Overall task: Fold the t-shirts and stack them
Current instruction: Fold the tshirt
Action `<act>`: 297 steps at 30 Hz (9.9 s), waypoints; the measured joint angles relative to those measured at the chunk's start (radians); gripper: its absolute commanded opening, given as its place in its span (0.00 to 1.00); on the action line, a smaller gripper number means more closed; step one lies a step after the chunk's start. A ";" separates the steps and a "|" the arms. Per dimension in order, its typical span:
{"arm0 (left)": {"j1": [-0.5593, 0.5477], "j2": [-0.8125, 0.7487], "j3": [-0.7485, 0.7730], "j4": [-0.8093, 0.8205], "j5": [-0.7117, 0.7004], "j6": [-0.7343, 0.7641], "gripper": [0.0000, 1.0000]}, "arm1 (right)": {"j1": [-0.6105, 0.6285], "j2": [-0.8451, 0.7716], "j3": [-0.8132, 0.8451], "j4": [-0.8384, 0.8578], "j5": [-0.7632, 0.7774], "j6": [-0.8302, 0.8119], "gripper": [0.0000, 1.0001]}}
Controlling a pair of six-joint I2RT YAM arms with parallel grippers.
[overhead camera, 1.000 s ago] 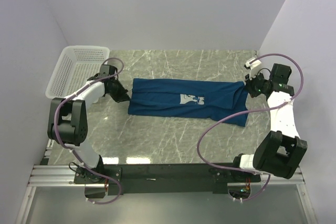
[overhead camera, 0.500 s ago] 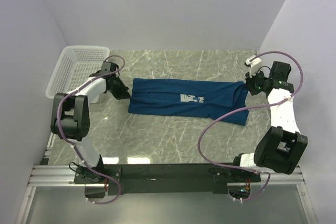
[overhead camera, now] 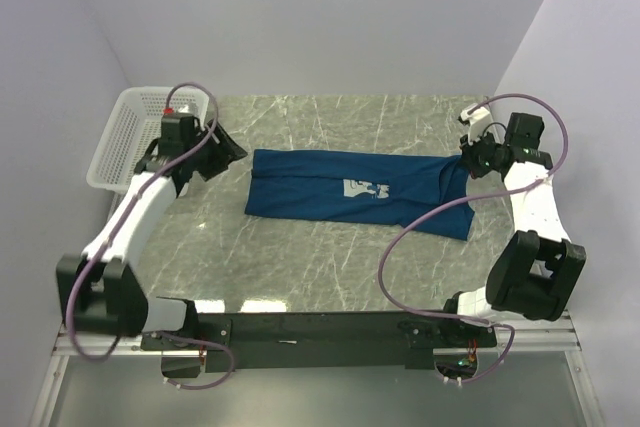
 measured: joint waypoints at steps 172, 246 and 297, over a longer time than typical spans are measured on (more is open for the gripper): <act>-0.061 0.137 -0.410 0.349 0.016 -0.142 0.52 | -0.282 0.444 -0.016 -0.268 -0.139 0.235 0.51; -0.418 0.997 0.893 -0.027 0.354 0.772 0.72 | 0.021 -0.176 -0.274 -0.617 -0.578 -0.702 0.92; -0.130 0.674 0.427 0.219 0.256 0.342 0.66 | 0.587 -0.214 -0.346 -0.281 -0.252 -0.554 0.93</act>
